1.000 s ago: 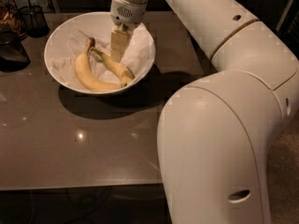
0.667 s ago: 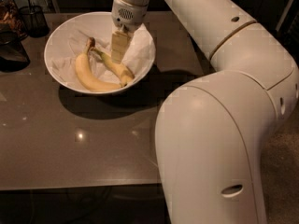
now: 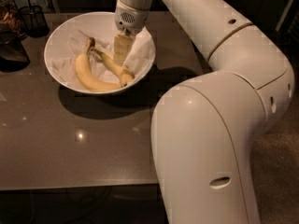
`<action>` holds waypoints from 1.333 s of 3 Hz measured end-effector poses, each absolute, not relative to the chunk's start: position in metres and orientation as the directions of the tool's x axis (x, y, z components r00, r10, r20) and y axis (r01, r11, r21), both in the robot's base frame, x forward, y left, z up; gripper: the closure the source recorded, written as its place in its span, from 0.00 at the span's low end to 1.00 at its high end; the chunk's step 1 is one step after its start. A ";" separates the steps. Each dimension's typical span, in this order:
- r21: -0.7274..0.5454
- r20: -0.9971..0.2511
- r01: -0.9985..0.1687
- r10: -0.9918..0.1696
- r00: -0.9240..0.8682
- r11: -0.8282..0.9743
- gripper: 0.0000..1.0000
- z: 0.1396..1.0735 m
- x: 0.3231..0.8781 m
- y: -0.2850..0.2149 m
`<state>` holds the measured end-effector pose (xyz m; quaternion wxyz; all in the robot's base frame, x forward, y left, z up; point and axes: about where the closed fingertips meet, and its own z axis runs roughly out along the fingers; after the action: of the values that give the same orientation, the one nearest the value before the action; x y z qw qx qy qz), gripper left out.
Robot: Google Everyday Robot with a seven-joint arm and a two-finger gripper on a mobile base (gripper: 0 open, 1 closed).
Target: Pick banana from white bowl
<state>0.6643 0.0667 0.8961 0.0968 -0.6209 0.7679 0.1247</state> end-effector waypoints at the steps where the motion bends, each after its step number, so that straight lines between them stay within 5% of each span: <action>1: 0.081 -0.293 -0.972 -0.927 -0.233 0.219 0.53 0.887 0.669 0.062; 4: 0.110 -0.266 -0.966 -0.930 -0.254 0.233 0.55 0.870 0.675 0.059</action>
Offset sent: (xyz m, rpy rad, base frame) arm -0.0116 -0.0369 -0.0271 -0.1079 0.1556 -0.0239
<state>0.6753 0.0595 0.8696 0.0722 -0.6062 0.7818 0.1265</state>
